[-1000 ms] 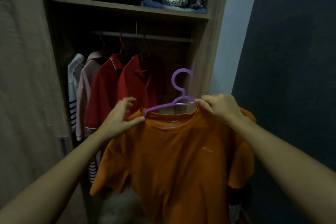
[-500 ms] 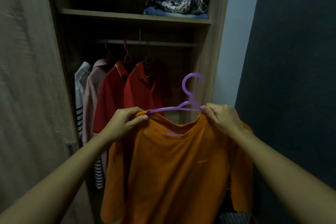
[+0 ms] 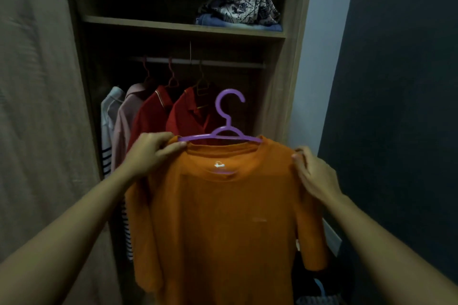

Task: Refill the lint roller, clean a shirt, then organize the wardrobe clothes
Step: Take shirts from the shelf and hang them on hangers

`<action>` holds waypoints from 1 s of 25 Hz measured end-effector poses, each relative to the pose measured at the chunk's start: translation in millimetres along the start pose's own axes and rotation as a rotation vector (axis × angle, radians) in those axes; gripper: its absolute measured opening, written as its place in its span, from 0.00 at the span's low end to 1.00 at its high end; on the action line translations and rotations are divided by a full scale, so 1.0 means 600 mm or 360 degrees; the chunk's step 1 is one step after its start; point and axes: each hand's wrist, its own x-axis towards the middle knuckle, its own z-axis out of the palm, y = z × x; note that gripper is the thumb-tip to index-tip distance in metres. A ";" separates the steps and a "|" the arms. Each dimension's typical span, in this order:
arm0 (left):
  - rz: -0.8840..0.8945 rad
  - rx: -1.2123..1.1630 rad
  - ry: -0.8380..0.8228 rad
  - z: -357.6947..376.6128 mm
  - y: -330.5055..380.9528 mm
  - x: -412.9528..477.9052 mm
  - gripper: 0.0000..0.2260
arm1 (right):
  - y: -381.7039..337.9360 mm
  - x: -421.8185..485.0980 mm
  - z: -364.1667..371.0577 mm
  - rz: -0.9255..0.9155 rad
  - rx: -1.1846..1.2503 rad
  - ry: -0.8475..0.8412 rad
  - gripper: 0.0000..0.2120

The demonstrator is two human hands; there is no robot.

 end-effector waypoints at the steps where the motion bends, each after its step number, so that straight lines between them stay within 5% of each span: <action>1: -0.0037 -0.0034 0.0000 -0.019 -0.009 0.003 0.19 | 0.019 -0.008 -0.002 0.0070 0.0097 -0.0108 0.21; 3: -0.0086 0.0032 -0.0095 -0.046 -0.017 0.006 0.14 | 0.038 -0.019 -0.001 0.0070 0.0278 -0.0212 0.25; 7: -0.0196 0.0094 -0.0107 -0.057 -0.031 -0.001 0.08 | 0.051 0.004 0.019 0.0276 0.0377 -0.0269 0.17; 10: -0.0197 0.0071 -0.0068 -0.050 -0.030 -0.002 0.11 | 0.039 0.030 0.036 0.0298 0.0041 -0.0576 0.11; 13: -0.0153 0.0060 -0.0126 -0.039 -0.018 0.006 0.14 | -0.028 0.061 0.028 0.0092 0.0400 -0.0354 0.18; 16: -0.0154 0.0023 -0.0179 -0.042 -0.006 0.019 0.14 | -0.075 0.078 0.035 -0.0136 0.0440 -0.0677 0.11; 22: -0.0062 0.0252 -0.0239 -0.039 -0.004 0.032 0.26 | -0.082 0.094 0.068 -0.0262 0.0701 -0.0461 0.10; 25: -0.0132 0.0137 -0.0173 -0.040 -0.017 0.031 0.22 | -0.069 0.110 0.059 -0.0179 0.0635 -0.0525 0.12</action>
